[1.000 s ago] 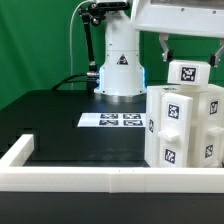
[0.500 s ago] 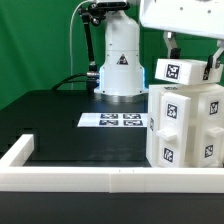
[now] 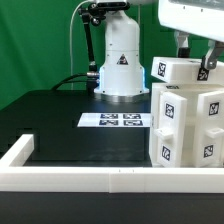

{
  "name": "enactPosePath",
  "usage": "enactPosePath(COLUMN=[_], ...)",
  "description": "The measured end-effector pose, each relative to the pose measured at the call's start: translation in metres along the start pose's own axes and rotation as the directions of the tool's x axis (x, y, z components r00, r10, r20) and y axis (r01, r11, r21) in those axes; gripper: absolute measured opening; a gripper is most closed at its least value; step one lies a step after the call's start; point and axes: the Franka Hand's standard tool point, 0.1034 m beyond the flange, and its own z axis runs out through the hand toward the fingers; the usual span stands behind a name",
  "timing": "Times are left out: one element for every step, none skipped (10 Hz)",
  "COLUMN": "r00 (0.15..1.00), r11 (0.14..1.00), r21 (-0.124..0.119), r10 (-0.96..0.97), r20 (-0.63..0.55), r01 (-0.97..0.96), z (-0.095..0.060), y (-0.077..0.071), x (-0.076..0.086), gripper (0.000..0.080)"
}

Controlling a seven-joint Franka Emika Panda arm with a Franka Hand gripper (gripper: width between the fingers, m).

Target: Assemble cabinet

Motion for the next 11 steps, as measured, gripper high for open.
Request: enactPosePath(r00=[1.000,1.000,1.000,1.000,1.000,0.998,0.998,0.958,0.889,0.837,0.779], r11=[1.000,1.000,1.000,1.000,0.999,0.998,0.998,0.959,0.890,0.839,0.780], r21=[0.000,0.001,0.013,0.026,0.041,0.035,0.035,0.017,0.009,0.008,-0.006], r10=[-0.001,-0.003,0.003,-0.001,-0.002,-0.053,-0.060,-0.283,-0.454,-0.543,-0.625], r20=[0.000,0.000,0.007,0.013,0.019,0.017,0.016,-0.041,-0.064,-0.064,-0.057], r01=[0.001,0.003,-0.003,0.000,0.001,0.053,0.060,0.283,0.455,0.544,0.626], z=[0.000,-0.002,-0.010,-0.017,-0.026,-0.021,-0.020,-0.021,-0.024,-0.024,-0.025], y=[0.000,0.000,0.001,0.003,0.003,0.003,0.002,-0.002,-0.006,-0.007,-0.006], x=[-0.001,-0.002,-0.003,-0.003,-0.004,-0.004,-0.005,-0.005,-0.011,-0.012,-0.013], gripper=[0.0740,0.0786,0.0797,0.0797,0.0797,0.0797,0.0797,0.0797,0.0797,0.0797,0.0797])
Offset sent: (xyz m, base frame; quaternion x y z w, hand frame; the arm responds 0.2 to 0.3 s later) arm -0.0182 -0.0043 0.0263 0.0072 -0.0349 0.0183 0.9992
